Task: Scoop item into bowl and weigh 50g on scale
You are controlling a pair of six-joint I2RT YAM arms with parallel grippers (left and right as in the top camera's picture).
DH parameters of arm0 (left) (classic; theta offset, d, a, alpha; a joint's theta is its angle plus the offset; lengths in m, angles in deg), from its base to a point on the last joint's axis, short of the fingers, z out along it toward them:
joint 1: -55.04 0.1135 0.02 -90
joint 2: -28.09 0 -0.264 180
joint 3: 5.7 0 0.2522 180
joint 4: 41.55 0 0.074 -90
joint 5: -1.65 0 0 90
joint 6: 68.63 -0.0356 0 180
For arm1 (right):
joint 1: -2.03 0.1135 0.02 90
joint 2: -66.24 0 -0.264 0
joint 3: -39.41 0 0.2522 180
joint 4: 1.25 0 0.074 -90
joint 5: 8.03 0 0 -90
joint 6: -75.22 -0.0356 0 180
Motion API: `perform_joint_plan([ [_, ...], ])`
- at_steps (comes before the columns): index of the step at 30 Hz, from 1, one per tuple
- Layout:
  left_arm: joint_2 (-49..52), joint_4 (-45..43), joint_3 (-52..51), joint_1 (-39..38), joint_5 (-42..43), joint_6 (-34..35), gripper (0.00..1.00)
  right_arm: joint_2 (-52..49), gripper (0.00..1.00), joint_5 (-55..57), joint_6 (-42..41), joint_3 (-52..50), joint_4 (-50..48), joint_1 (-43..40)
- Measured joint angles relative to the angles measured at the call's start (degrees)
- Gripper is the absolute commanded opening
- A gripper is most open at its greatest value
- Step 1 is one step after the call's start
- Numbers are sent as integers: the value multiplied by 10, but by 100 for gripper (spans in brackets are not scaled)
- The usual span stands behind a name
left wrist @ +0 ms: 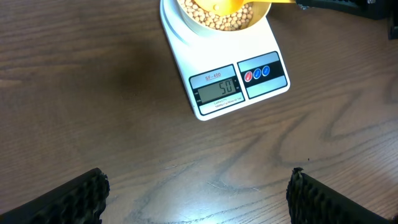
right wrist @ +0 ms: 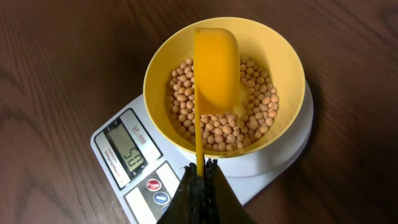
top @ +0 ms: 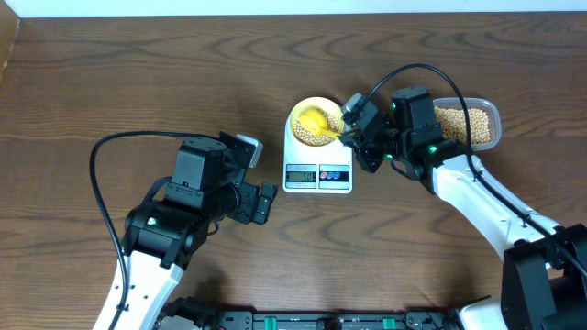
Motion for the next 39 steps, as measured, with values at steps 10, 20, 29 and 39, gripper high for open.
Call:
perform_joint_plan([
  [10,0,0,0,0,0,0,94,0,1,26,-5,0,0,0],
  [20,0,0,0,0,0,0,94,0,1,46,-4,0,-7,1],
  [29,0,0,0,0,0,0,93,-10,1,48,-4,0,-8,18],
  [39,0,0,0,0,0,0,94,-10,1,42,-2,0,8,19],
])
